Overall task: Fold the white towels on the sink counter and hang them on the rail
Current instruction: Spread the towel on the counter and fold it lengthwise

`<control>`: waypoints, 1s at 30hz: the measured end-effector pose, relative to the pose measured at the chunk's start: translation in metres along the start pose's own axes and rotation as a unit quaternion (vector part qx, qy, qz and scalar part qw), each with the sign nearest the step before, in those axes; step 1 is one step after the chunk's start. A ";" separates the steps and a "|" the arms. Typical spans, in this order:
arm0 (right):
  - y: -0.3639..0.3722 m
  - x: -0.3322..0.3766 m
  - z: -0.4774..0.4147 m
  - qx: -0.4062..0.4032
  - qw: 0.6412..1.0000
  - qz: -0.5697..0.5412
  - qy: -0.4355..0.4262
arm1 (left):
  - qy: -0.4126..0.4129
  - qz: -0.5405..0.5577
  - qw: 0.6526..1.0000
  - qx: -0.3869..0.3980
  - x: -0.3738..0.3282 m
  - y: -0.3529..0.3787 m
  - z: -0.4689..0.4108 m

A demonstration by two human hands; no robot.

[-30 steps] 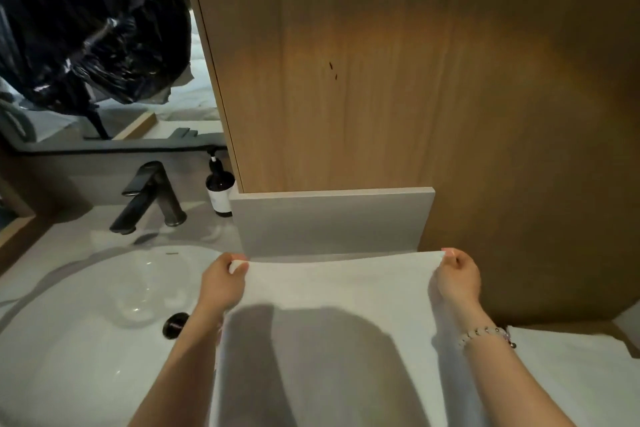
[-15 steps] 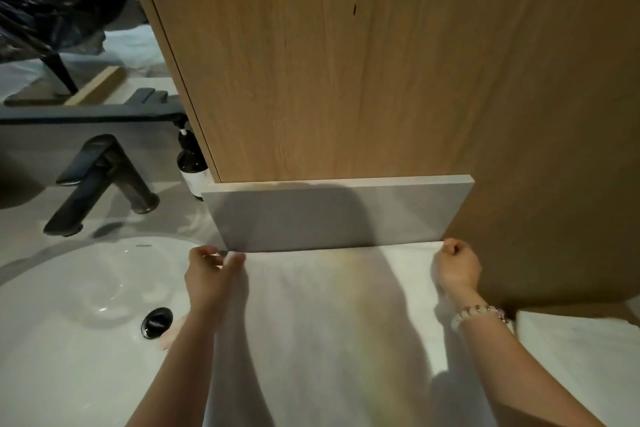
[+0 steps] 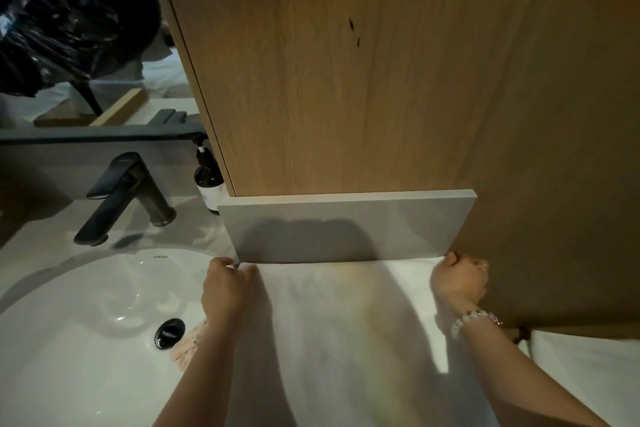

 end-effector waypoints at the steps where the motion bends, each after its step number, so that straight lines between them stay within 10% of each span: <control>1: -0.008 0.005 0.005 -0.008 1.000 0.015 -0.007 | 0.020 -0.033 0.999 -0.017 -0.005 -0.004 0.005; 5: -0.015 0.033 0.062 0.022 0.984 0.054 -0.171 | 0.209 -0.152 0.963 -0.078 -0.045 -0.003 0.062; 10: 0.055 0.037 0.159 0.221 0.895 0.169 -0.350 | 0.319 -0.323 0.882 0.128 -0.065 0.071 0.134; 14: 0.071 0.023 0.153 0.294 0.860 0.227 -0.349 | 0.356 -0.330 0.861 0.151 -0.055 0.092 0.140; 30: 0.022 -0.012 0.074 0.309 0.887 0.261 -0.224 | 0.164 -0.368 0.911 0.090 -0.008 0.034 0.108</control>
Point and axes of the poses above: each hand's wrist, its own z-axis away from the middle knuckle, its own y-axis out of the palm, x = y × z, the point moved 9 cm from there along -z, towards the middle knuckle, and after that the axes turned 13 degrees about -z, right-handed, at the moved point
